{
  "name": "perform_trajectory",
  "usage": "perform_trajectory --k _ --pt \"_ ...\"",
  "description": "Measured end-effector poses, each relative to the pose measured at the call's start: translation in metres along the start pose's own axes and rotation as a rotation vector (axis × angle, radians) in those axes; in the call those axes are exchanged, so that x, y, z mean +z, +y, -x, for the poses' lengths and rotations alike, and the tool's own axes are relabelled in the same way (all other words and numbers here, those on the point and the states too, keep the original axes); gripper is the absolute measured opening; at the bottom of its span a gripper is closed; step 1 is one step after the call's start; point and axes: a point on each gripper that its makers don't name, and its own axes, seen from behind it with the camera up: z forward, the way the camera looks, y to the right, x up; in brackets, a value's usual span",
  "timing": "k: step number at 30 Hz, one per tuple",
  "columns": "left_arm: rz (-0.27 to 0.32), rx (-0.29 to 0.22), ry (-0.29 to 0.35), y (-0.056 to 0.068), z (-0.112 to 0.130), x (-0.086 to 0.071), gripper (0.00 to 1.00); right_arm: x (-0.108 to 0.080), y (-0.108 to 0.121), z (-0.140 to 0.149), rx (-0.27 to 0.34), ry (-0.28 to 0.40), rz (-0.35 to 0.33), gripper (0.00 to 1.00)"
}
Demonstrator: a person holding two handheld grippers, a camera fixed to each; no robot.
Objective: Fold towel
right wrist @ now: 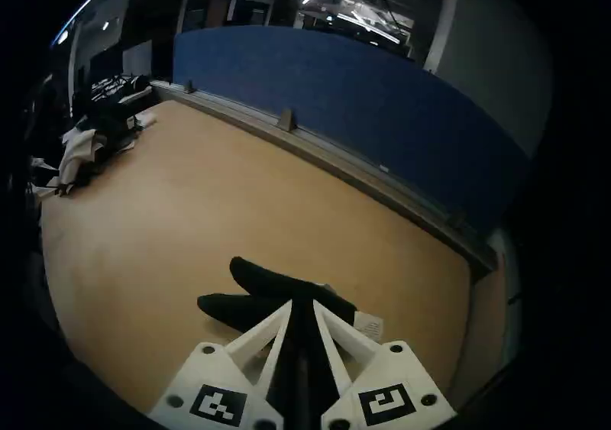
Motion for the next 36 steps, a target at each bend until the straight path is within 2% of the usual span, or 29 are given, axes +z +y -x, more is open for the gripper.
perform_trajectory --k 8,14,20,27,30,36 --pt "0.004 0.003 0.007 0.005 -0.004 0.000 0.95 -0.015 -0.009 0.041 0.026 -0.040 0.000 0.04" --pt "0.009 0.010 0.010 0.010 -0.006 0.000 0.95 -0.037 -0.016 0.099 0.085 -0.085 0.018 0.04" --pt "0.013 0.023 0.007 0.015 -0.006 -0.001 0.95 -0.051 -0.018 0.163 0.200 -0.126 0.053 0.04" --pt "0.013 0.039 0.008 0.019 -0.007 -0.003 0.95 -0.055 -0.015 0.227 0.371 -0.171 0.109 0.04" --pt "0.012 0.041 0.008 0.019 -0.007 -0.005 0.95 -0.054 -0.015 0.251 0.431 -0.195 0.134 0.04" --pt "0.008 0.042 0.006 0.018 -0.004 -0.006 0.95 -0.052 -0.012 0.286 0.510 -0.254 0.185 0.04"
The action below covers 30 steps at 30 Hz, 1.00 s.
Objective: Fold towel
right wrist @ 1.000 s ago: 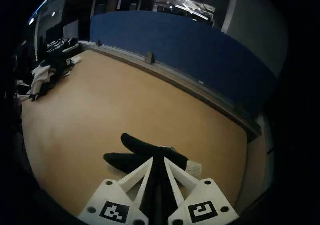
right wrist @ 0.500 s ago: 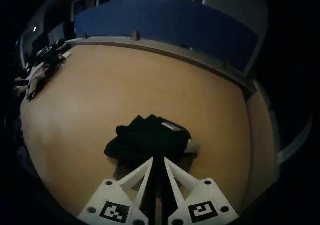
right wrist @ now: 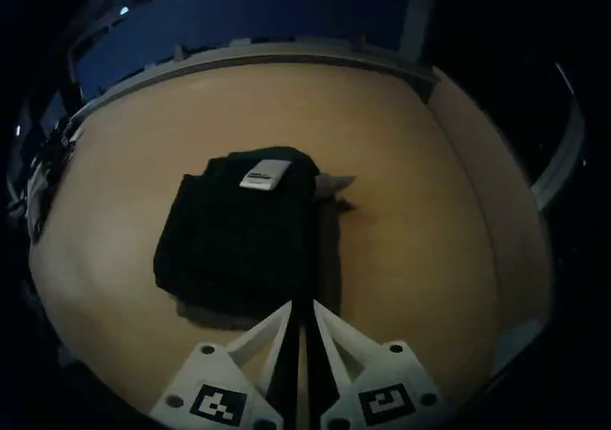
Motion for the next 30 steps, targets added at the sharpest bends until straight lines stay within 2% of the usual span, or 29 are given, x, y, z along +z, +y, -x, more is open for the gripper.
perform_trajectory --k 4,9,30 --pt "-0.002 0.002 -0.001 0.000 0.001 0.000 0.95 0.010 0.004 0.014 0.017 -0.044 0.022 0.06" --pt "-0.001 0.003 0.000 0.001 0.000 0.000 0.95 0.015 0.003 0.016 0.025 -0.055 0.029 0.17" --pt "0.000 0.005 0.006 0.002 -0.001 -0.001 0.95 0.016 0.002 0.017 0.045 -0.058 0.026 0.65"
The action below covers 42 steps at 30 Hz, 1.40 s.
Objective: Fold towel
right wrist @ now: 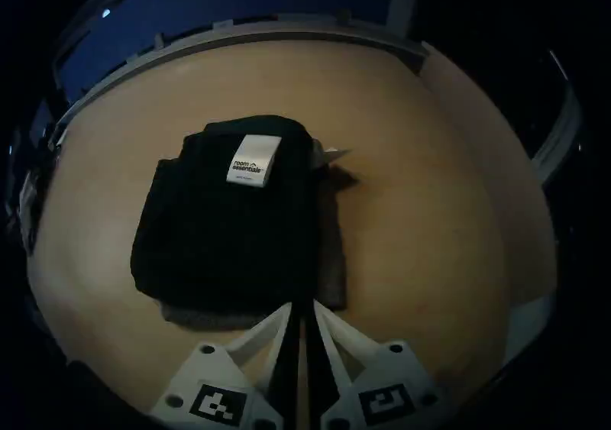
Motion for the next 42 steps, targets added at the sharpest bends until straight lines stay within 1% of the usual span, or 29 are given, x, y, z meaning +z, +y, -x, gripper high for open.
perform_trajectory --k 6,15,20,24,29,34,38,42 --pt "0.003 0.002 0.000 0.001 0.001 0.000 0.95 -0.003 0.005 -0.001 0.002 0.007 0.027 0.79" --pt "0.004 -0.001 0.001 0.000 -0.001 0.002 0.95 -0.021 0.015 -0.005 0.001 0.056 0.073 1.00" --pt "0.007 0.002 0.003 0.002 -0.003 0.002 0.95 -0.031 0.015 -0.012 0.008 0.090 0.079 1.00" --pt "0.010 0.004 0.005 0.003 -0.004 0.002 0.95 -0.036 0.012 -0.020 0.000 0.112 0.075 1.00" --pt "0.011 0.002 0.005 0.004 -0.005 0.002 0.95 -0.041 -0.005 -0.037 -0.006 0.162 0.041 1.00" --pt "0.009 0.002 0.006 0.002 -0.005 0.001 0.95 -0.039 -0.033 -0.056 -0.021 0.207 -0.012 1.00" --pt "0.005 0.000 0.004 -0.001 -0.004 0.001 0.95 -0.033 -0.057 -0.064 -0.041 0.218 -0.055 1.00" --pt "0.003 0.000 0.003 -0.003 -0.003 0.001 0.95 -0.026 -0.070 -0.064 -0.063 0.211 -0.067 1.00"
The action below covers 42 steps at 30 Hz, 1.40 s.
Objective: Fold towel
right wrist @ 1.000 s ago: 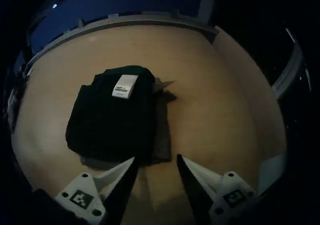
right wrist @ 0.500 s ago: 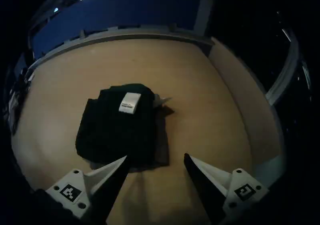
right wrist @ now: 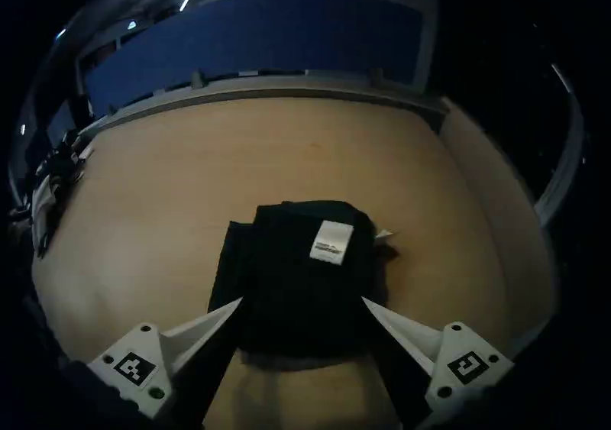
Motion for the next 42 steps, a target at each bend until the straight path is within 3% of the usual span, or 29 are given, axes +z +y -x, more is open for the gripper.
perform_trajectory --k 6,12,23,33,42 --pt "-0.004 0.003 -0.002 -0.002 0.002 0.000 0.95 0.008 -0.004 0.006 -0.013 -0.017 -0.005 1.00" --pt "-0.005 0.002 -0.003 -0.002 0.003 -0.001 0.95 0.018 -0.007 0.033 -0.028 -0.065 -0.007 1.00" --pt "-0.006 0.009 -0.001 -0.002 0.000 0.001 0.95 0.025 -0.012 0.044 -0.023 -0.060 0.002 1.00" --pt "-0.008 0.000 0.001 -0.003 0.001 0.001 0.95 0.013 -0.002 -0.001 0.006 0.033 0.009 1.00" --pt "-0.022 0.004 -0.013 -0.007 0.008 0.001 0.95 0.047 0.009 -0.054 -0.038 0.062 0.006 1.00"
